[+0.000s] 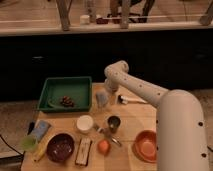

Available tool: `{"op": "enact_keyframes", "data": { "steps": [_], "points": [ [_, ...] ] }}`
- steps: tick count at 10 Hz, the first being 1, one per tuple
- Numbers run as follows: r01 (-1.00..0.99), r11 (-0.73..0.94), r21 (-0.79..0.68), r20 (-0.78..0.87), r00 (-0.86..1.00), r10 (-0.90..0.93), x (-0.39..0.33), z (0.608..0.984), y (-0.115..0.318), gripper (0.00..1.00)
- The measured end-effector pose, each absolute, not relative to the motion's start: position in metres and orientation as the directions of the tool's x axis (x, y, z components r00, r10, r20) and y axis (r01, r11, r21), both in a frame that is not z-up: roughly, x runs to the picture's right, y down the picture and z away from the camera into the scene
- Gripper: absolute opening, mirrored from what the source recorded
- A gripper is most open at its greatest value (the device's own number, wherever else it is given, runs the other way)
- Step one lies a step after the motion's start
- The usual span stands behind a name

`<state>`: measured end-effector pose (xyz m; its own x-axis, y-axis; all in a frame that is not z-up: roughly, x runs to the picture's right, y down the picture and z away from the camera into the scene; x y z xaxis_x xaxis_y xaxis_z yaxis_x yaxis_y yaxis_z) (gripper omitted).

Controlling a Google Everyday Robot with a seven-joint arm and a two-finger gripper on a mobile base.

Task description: Place towel in paper cup

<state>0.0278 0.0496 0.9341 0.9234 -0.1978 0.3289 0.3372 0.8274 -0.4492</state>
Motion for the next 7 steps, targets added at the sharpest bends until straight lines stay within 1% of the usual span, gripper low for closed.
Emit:
{"op": "enact_keyframes", "data": {
  "steps": [7],
  "points": [
    [0.341, 0.814, -0.471, 0.338, 0.921, -0.191, 0.0239, 0.9438, 0.0571, 0.8]
  ]
}}
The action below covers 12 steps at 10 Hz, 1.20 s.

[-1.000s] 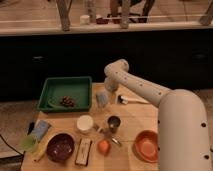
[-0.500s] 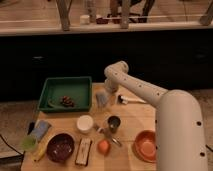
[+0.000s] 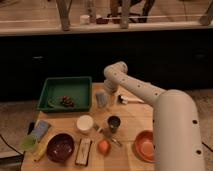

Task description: Place towel in paper cup

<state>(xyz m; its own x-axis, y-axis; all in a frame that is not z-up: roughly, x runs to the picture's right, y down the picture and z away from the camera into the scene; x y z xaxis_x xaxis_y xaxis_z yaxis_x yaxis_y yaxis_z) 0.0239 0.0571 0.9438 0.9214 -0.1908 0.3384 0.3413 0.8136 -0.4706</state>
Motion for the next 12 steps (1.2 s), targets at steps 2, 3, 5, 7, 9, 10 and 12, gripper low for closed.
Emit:
{"op": "enact_keyframes", "data": {
  "steps": [2, 3, 5, 7, 9, 10, 12],
  "points": [
    [0.341, 0.81, -0.476, 0.34, 0.921, -0.189, 0.0236, 0.9459, 0.0586, 0.8],
    [0.342, 0.808, -0.479, 0.34, 0.921, -0.188, 0.0235, 0.9467, 0.0595, 0.8],
    [0.343, 0.805, -0.485, 0.342, 0.921, -0.187, 0.0213, 0.949, 0.0613, 0.8],
    [0.346, 0.801, -0.488, 0.344, 0.92, -0.187, 0.0195, 0.9504, 0.0623, 0.8],
    [0.345, 0.799, -0.493, 0.346, 0.92, -0.184, 0.0202, 0.9516, 0.0632, 0.8],
    [0.345, 0.796, -0.497, 0.346, 0.92, -0.183, 0.0203, 0.9531, 0.0645, 0.8],
    [0.349, 0.792, -0.501, 0.35, 0.918, -0.183, 0.0168, 0.9547, 0.0655, 0.8]
  ]
}}
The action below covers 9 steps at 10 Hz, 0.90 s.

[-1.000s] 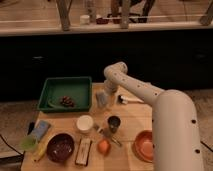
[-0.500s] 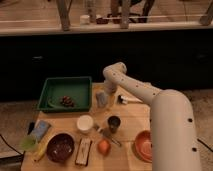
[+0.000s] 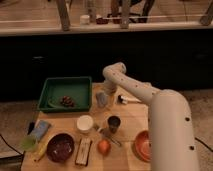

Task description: Place towel in paper cup

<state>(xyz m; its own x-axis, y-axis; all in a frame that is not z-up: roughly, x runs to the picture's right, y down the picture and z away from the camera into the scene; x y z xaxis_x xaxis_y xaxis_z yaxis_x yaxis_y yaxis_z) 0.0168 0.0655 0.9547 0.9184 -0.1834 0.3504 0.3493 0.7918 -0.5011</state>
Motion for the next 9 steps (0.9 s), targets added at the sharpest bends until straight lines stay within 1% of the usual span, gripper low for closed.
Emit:
{"op": "enact_keyframes", "data": {
  "steps": [9],
  "points": [
    [0.358, 0.776, -0.519, 0.364, 0.914, -0.179, 0.0158, 0.9614, 0.0714, 0.8]
  ]
}}
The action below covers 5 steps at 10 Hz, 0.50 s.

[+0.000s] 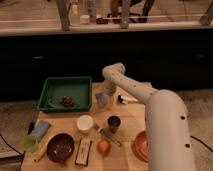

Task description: Place towel in paper cup

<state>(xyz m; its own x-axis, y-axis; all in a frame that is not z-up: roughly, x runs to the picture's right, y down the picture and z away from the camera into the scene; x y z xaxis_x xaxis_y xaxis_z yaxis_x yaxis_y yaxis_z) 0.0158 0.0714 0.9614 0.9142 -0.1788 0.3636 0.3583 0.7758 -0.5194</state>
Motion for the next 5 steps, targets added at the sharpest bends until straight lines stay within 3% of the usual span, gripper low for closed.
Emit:
{"op": "enact_keyframes", "data": {
  "steps": [5],
  "points": [
    [0.371, 0.768, -0.523, 0.374, 0.909, -0.184, 0.0135, 0.9623, 0.0739, 0.75]
  ]
}}
